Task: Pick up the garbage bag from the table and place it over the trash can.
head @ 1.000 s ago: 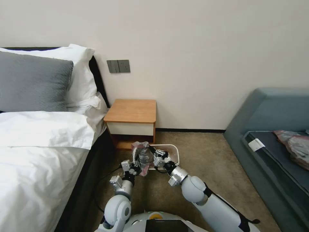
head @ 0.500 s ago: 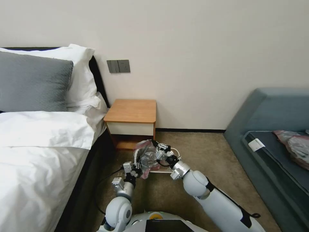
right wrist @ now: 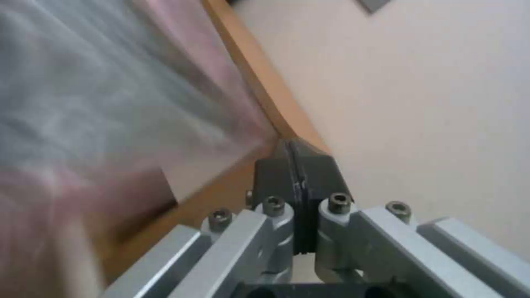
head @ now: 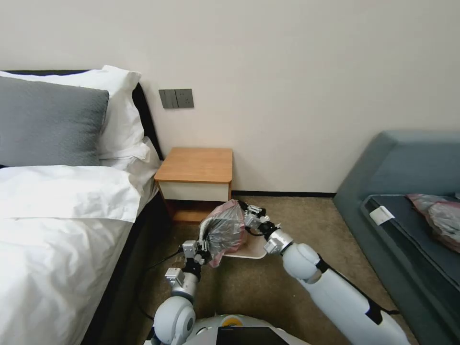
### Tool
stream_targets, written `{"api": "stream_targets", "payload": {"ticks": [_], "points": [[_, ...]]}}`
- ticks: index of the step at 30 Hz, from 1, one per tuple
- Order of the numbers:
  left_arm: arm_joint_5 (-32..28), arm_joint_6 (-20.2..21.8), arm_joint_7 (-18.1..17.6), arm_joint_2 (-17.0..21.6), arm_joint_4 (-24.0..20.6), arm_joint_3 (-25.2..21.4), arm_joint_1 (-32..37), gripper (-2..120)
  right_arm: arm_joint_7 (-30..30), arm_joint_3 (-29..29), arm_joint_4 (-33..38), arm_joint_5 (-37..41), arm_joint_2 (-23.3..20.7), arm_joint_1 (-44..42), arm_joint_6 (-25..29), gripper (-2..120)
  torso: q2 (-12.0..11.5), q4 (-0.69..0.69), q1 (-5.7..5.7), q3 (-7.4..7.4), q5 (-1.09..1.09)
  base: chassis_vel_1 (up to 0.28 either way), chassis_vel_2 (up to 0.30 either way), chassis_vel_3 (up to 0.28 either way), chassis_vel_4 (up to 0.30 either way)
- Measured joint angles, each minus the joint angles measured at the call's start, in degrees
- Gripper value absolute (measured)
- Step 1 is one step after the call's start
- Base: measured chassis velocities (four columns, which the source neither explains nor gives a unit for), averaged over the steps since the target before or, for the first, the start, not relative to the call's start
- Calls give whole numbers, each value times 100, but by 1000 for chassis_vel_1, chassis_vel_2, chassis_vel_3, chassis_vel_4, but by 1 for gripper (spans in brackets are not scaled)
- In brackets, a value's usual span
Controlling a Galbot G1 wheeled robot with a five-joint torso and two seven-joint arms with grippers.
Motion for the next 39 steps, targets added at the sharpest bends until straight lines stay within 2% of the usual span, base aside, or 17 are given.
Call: {"api": "stream_targets", "payload": {"ticks": [11, 14, 15, 17, 18, 20, 22, 26, 27, 30, 31, 33, 34, 36, 39], "points": [[-41, -146, -31, -43, 39, -105, -54, 4, -202, 580, 192, 237, -270, -365, -118, 0, 0, 1, 0, 0, 0, 0, 0, 0, 0], [-165, -154, -58, -118, 71, -251, -127, 4, -131, 977, 621, 938, -217, -905, -207, 14, 0, -3, 0, 0, 0, 0, 0, 0, 0], [-165, -154, -58, -118, 71, -251, -127, 4, -131, 977, 621, 938, -217, -905, -207, 14, 0, -3, 0, 0, 0, 0, 0, 0, 0], [-277, -139, -73, -130, 75, -338, -203, 4, 92, 993, 1038, 1841, -138, -1104, -596, 23, 0, -1, 0, -1, 0, 0, 0, 0, 0], [-277, -139, -73, -130, 75, -338, -203, 4, 92, 993, 1038, 1841, -138, -1104, -596, 23, 0, -1, 0, -1, 0, 0, 0, 0, 0], [-340, -98, -89, -133, 94, -370, -270, 4, 216, 903, 1409, 2477, -41, -1177, -916, 35, 0, 1, 0, -1, 0, 0, 0, 0, 0], [-349, -78, -96, -151, 111, -374, -294, 4, 238, 845, 1546, 2640, -27, -1201, -987, 39, 0, 1, 0, -1, -1, 0, 0, 0, 0], [-351, -57, -109, -204, 175, -397, -315, 4, 407, 558, 2051, 3457, -35, -1259, -1298, 59, 0, 0, 0, -1, -1, 0, 0, 0, 0], [-351, -57, -109, -204, 175, -397, -315, 4, 407, 558, 2051, 3457, -35, -1259, -1298, 59, 0, 0, 0, -1, -1, 0, 0, 0, 0], [-351, -57, -116, -205, 205, -416, -319, 4, 529, 300, 2322, 4269, -3, -1260, -1611, 70, 0, 0, 0, -1, -1, 0, 0, 0, 0], [-351, -57, -116, -205, 205, -416, -319, 4, 529, 300, 2322, 4269, -3, -1260, -1611, 70, 0, 0, 0, -1, -1, 0, 0, 0, 0], [-351, -52, -117, -209, 204, -416, -333, 4, 711, 56, 2379, 5001, 5, -1196, -1896, 82, 0, 0, 0, -1, -1, 0, 0, 0, 0], [-351, -52, -117, -209, 204, -416, -333, 4, 711, 56, 2379, 5001, 5, -1196, -1896, 82, 0, 0, 0, -1, -1, 0, 0, 0, 0], [-351, -46, -117, -219, 167, -407, -332, 4, 1045, -177, 2359, 5714, 35, -1057, -2168, 92, 0, 0, 0, 0, 0, 0, 0, 0, 0], [-351, -43, -114, -222, 135, -396, -317, 4, 1254, -279, 2252, 6025, 97, -914, -2262, 92, 0, 1, 0, 0, 0, 0, 0, 0, 0]]}}
